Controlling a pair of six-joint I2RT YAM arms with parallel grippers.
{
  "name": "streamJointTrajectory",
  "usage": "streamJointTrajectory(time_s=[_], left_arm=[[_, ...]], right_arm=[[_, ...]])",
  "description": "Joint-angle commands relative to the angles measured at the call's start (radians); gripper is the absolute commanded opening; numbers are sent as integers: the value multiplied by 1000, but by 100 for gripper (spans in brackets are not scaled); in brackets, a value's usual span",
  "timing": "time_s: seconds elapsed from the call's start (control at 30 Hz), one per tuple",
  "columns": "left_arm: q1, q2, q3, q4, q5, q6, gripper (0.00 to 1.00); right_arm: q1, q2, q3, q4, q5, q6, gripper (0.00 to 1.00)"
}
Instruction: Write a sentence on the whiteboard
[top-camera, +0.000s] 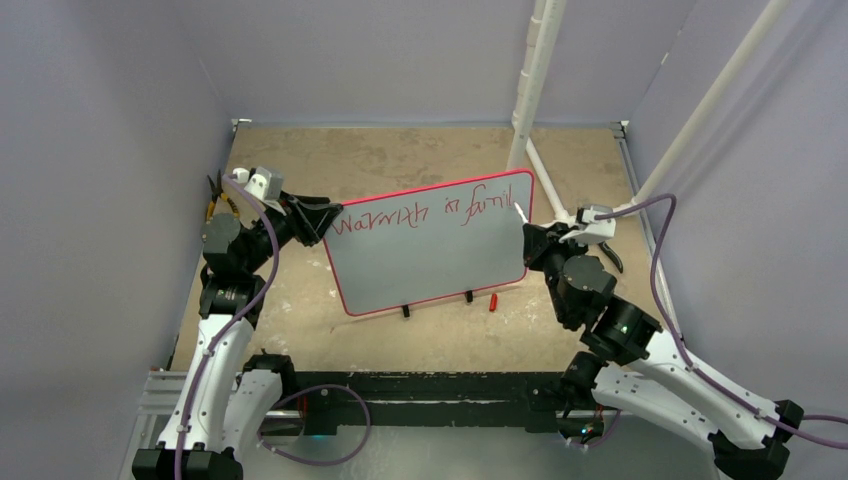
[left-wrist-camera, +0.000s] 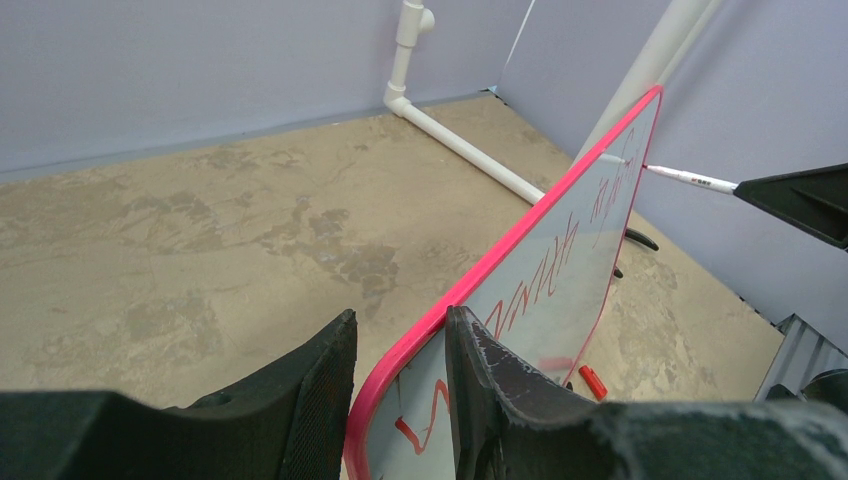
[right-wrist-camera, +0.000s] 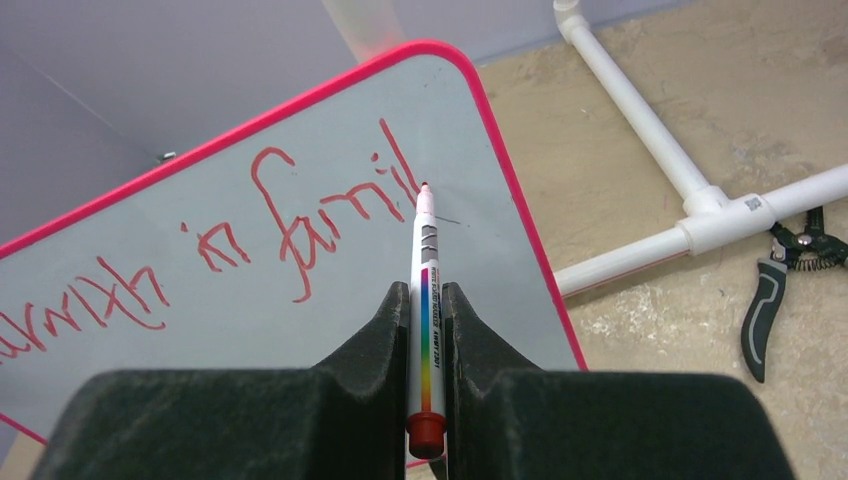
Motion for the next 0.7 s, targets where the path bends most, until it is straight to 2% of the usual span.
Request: streamJointTrajectory(time_s=[0.0, 0.27, 0.67], left_arm=[[-1, -6, -7, 13, 36, -5, 36], [0, -5, -6, 12, 36, -4, 36], [0, -6, -6, 13, 37, -5, 36]], right_arm=[[-4, 10, 26, 113, 34, -76, 0], [-4, 57, 28, 172, 70, -121, 0], [-4, 43, 2, 10, 67, 16, 0]])
